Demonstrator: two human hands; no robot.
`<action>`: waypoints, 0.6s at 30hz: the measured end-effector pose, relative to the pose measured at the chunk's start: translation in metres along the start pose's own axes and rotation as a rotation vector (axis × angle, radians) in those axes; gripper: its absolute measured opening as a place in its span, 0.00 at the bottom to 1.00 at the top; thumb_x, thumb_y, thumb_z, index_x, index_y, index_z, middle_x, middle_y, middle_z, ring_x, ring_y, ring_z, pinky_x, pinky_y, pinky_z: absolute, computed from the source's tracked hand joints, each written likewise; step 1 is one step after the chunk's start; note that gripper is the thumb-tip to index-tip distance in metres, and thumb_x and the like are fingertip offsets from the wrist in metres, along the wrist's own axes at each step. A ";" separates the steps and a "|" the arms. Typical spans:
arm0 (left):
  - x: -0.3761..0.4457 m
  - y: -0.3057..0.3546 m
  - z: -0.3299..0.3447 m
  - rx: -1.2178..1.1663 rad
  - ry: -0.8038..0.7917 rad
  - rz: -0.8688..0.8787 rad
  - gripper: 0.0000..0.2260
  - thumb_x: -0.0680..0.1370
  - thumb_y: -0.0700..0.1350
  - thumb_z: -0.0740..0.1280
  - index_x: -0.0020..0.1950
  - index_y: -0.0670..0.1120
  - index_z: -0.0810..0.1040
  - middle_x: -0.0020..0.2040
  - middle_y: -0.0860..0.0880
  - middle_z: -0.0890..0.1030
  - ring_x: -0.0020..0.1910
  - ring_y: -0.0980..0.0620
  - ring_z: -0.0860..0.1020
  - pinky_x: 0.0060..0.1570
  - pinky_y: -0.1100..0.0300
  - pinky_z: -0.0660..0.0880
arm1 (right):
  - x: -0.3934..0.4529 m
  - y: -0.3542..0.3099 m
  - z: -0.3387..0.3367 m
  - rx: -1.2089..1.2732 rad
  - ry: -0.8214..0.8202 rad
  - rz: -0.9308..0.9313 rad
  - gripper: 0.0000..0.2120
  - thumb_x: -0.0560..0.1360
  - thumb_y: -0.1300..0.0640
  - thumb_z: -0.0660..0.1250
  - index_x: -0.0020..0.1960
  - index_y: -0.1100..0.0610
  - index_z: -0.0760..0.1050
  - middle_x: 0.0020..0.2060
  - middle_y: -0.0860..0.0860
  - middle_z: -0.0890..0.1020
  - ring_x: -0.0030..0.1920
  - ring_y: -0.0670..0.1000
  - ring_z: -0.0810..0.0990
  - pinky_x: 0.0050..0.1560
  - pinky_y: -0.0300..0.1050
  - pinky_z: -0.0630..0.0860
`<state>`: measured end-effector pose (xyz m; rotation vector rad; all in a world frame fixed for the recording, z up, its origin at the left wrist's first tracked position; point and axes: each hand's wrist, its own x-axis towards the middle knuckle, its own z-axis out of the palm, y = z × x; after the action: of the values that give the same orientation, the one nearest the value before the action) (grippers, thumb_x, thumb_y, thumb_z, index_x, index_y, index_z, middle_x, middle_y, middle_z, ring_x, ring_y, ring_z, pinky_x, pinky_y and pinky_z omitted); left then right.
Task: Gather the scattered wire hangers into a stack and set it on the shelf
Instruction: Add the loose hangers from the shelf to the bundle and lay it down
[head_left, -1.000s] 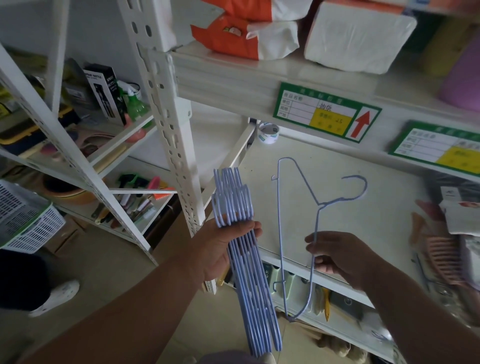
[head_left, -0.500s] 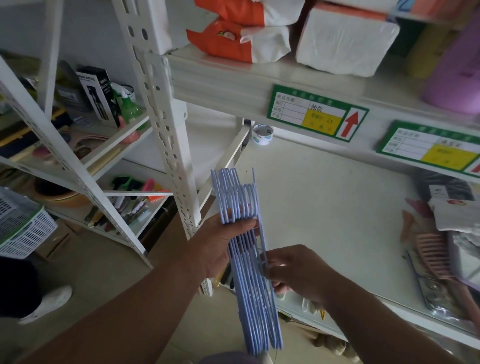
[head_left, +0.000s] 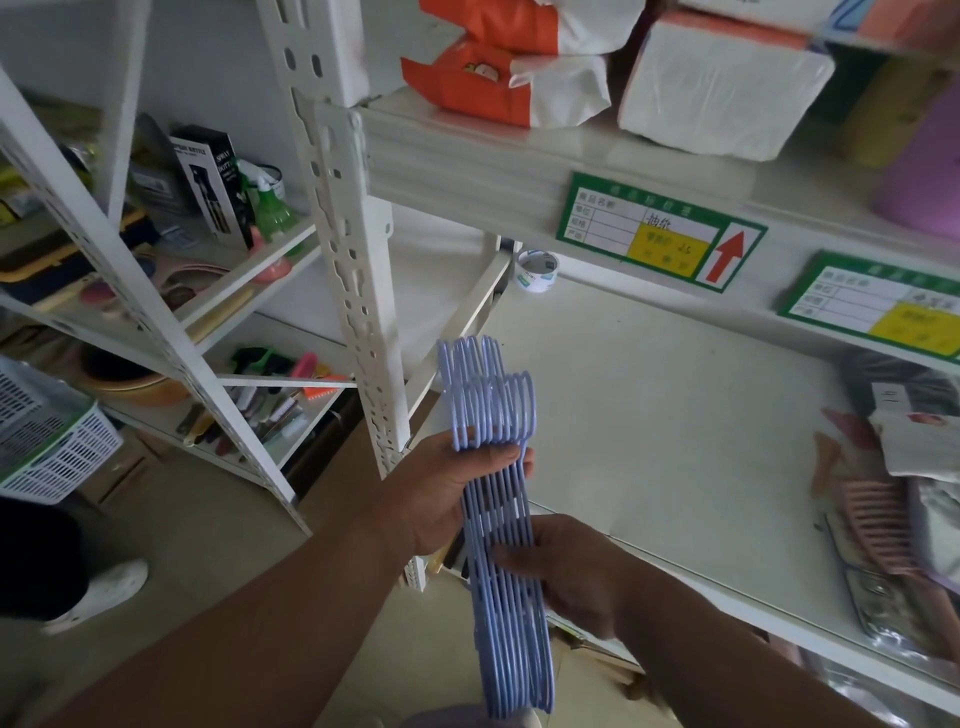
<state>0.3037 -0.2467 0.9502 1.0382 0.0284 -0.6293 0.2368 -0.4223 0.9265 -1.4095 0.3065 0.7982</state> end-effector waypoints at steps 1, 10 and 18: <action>0.000 0.000 -0.001 0.011 0.003 -0.003 0.11 0.76 0.40 0.73 0.58 0.40 0.84 0.58 0.34 0.80 0.60 0.36 0.80 0.67 0.37 0.73 | 0.001 0.000 -0.001 0.044 -0.022 0.018 0.13 0.79 0.65 0.70 0.63 0.65 0.82 0.59 0.64 0.85 0.62 0.64 0.84 0.71 0.64 0.75; 0.010 -0.003 -0.004 0.094 0.008 0.017 0.13 0.78 0.42 0.73 0.61 0.40 0.82 0.62 0.29 0.80 0.67 0.27 0.75 0.70 0.32 0.69 | 0.000 0.003 0.005 0.167 -0.234 0.079 0.16 0.79 0.65 0.70 0.64 0.72 0.76 0.56 0.64 0.83 0.58 0.63 0.82 0.70 0.67 0.73; 0.015 -0.004 0.009 0.107 -0.009 -0.018 0.15 0.76 0.41 0.74 0.61 0.36 0.82 0.63 0.29 0.80 0.63 0.31 0.80 0.68 0.37 0.74 | -0.009 0.003 -0.009 0.160 -0.243 0.052 0.12 0.80 0.64 0.70 0.62 0.68 0.79 0.55 0.64 0.84 0.55 0.62 0.83 0.68 0.65 0.74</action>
<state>0.3120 -0.2628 0.9472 1.1398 -0.0040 -0.6580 0.2305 -0.4333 0.9281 -1.1460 0.2148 0.9567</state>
